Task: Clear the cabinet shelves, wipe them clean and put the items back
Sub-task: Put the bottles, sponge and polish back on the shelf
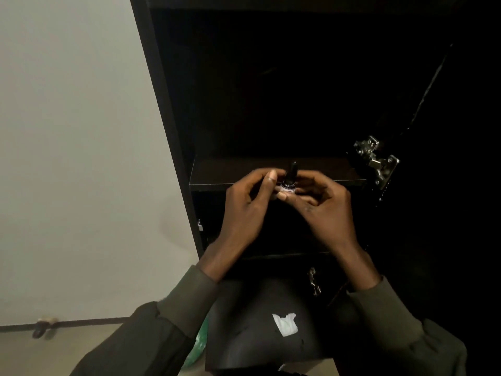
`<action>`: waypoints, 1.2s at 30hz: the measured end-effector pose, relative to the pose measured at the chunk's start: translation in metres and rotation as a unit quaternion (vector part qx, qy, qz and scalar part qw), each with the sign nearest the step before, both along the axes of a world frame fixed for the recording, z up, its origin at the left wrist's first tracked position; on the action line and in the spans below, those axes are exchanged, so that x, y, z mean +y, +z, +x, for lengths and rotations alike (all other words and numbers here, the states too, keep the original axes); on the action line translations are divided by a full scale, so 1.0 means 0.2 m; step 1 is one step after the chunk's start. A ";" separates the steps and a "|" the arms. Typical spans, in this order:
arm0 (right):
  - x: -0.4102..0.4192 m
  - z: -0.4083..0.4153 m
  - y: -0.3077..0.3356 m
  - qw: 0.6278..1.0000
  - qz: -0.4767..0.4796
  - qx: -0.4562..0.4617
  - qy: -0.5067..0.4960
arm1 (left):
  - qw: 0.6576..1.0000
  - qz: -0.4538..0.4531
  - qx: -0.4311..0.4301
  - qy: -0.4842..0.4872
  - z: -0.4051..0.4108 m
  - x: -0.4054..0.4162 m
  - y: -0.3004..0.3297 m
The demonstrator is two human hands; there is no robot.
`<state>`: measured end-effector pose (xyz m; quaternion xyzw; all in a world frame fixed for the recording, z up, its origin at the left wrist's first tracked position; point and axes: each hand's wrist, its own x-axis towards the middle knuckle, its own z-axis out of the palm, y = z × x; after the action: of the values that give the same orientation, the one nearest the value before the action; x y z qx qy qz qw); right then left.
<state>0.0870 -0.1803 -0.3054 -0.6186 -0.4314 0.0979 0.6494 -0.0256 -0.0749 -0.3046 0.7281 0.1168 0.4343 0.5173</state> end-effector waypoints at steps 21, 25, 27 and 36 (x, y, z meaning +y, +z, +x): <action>0.01 0.09 0.96 0.976 0.076 -0.179 -0.095 | 0.990 0.076 -0.110 -0.042 0.01 0.04 0.86; 0.04 0.18 1.13 0.966 0.103 -0.174 -0.159 | 0.988 0.096 -0.109 -0.046 0.02 0.06 0.94; 0.07 0.22 1.19 0.960 0.098 -0.183 -0.189 | 0.988 0.103 -0.108 -0.048 0.02 0.07 0.97; 0.16 0.33 1.36 0.929 -0.014 -0.201 -0.310 | 0.981 0.142 -0.133 -0.020 0.01 0.12 1.16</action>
<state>0.1537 -0.1492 -0.0342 -0.7368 -0.3386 -0.2285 0.5387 -0.0230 -0.0500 -0.0731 0.7321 -0.0304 0.5287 0.4286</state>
